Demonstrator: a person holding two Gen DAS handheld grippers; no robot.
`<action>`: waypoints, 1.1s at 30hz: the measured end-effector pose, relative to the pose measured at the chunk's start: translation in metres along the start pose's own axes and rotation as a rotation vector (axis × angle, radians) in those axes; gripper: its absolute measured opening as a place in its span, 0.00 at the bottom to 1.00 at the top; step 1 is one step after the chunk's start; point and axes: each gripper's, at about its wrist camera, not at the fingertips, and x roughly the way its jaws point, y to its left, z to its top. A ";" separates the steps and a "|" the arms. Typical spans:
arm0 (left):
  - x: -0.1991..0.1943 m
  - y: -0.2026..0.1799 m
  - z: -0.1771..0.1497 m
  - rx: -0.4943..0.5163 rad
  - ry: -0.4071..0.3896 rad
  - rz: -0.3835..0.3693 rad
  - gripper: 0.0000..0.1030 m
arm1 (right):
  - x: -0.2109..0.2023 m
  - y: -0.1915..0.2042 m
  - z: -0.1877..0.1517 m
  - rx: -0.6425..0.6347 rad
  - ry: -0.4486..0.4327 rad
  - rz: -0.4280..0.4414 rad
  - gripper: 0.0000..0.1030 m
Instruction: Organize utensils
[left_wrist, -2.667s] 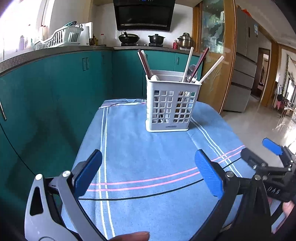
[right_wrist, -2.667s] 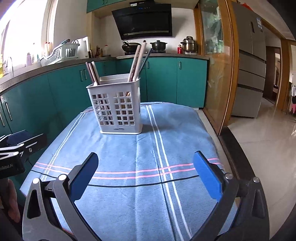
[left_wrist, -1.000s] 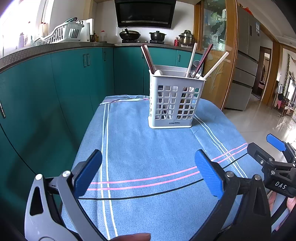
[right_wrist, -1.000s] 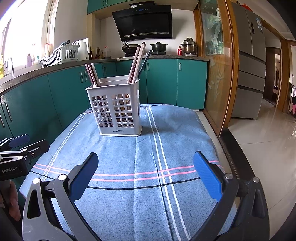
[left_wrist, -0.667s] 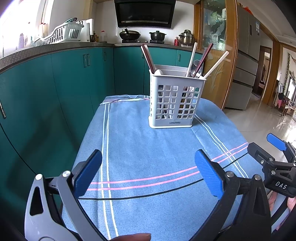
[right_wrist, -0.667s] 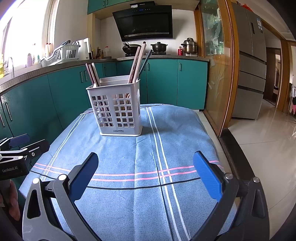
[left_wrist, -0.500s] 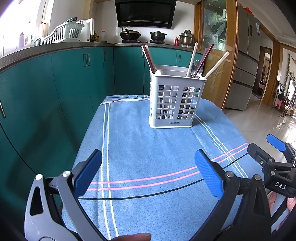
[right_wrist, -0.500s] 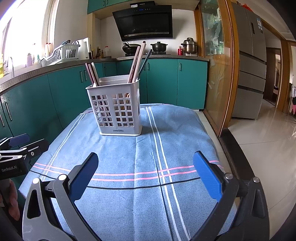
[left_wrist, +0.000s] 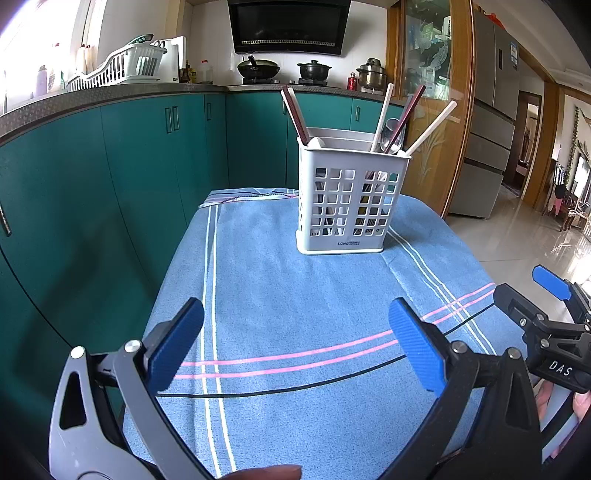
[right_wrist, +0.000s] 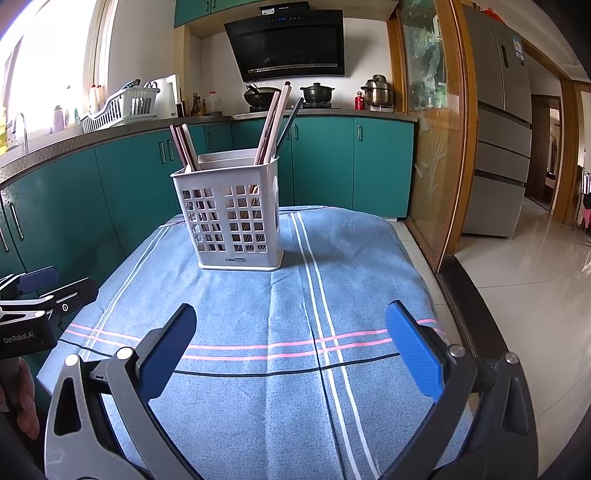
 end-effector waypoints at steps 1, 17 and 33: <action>0.000 0.000 0.000 0.001 0.001 0.000 0.96 | 0.000 0.000 0.000 0.000 0.001 0.000 0.97; 0.002 -0.001 0.000 0.005 0.004 -0.003 0.96 | 0.002 0.000 -0.002 -0.001 0.004 0.001 0.97; 0.004 -0.001 0.000 0.006 0.003 0.003 0.96 | 0.003 0.000 -0.002 -0.002 0.005 0.000 0.97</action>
